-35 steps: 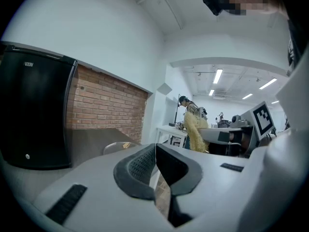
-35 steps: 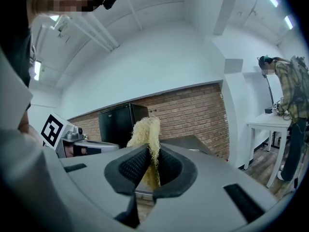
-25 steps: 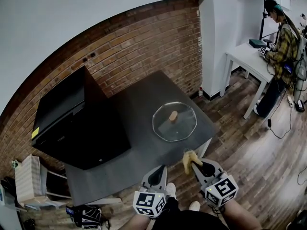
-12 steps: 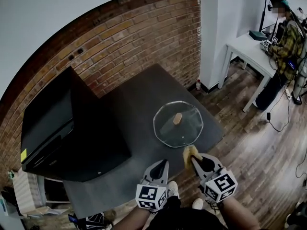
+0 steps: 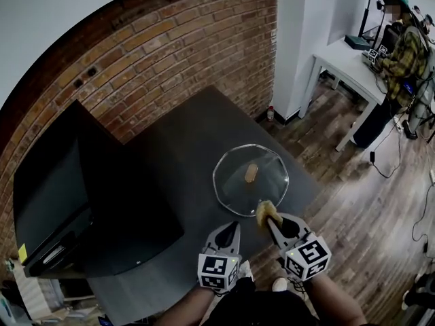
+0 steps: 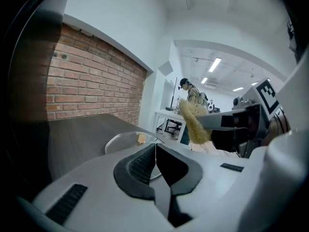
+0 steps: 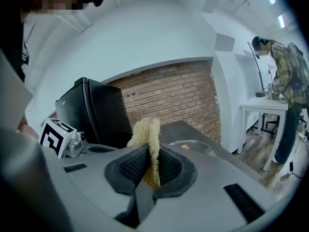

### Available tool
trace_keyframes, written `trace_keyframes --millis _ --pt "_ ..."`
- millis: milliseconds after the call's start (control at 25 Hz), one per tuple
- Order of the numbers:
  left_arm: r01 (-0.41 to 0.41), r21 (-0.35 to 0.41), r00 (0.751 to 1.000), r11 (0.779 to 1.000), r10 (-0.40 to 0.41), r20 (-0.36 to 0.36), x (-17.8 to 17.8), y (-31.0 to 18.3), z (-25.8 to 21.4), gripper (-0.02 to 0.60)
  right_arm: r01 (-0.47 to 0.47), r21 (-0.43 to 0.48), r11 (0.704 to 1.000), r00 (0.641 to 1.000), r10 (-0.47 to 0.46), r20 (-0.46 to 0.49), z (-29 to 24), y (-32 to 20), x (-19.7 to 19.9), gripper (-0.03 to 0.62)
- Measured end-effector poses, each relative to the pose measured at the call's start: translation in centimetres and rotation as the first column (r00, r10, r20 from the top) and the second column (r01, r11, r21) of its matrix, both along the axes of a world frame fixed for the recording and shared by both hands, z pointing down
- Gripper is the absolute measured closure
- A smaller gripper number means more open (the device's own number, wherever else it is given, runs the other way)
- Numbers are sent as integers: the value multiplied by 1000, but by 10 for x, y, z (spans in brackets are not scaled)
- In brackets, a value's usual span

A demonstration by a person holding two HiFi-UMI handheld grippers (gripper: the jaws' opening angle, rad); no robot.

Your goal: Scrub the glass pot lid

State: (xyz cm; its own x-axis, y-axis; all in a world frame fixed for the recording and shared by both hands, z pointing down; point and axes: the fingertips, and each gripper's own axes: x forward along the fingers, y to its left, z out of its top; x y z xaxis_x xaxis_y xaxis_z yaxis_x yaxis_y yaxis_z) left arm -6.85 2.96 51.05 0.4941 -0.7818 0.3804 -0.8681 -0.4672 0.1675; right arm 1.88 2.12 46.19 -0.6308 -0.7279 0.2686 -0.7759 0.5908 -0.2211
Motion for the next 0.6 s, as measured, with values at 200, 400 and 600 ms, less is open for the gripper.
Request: trace_keyframes --millis 200,400,600 --pt "-25 -26 1000 999 25 -5 -6 -16 15 546 -19 -28 999 999 19 -32 14 -15 -16 546" --pt "-38 -47 999 998 38 2 -18 -25 30 546 -43 -50 998 997 40 -66 29 -21 -32 546" --pt "-32 -75 999 997 34 22 -23 -37 47 546 -47 -72 996 995 41 -89 44 -29 -37 546"
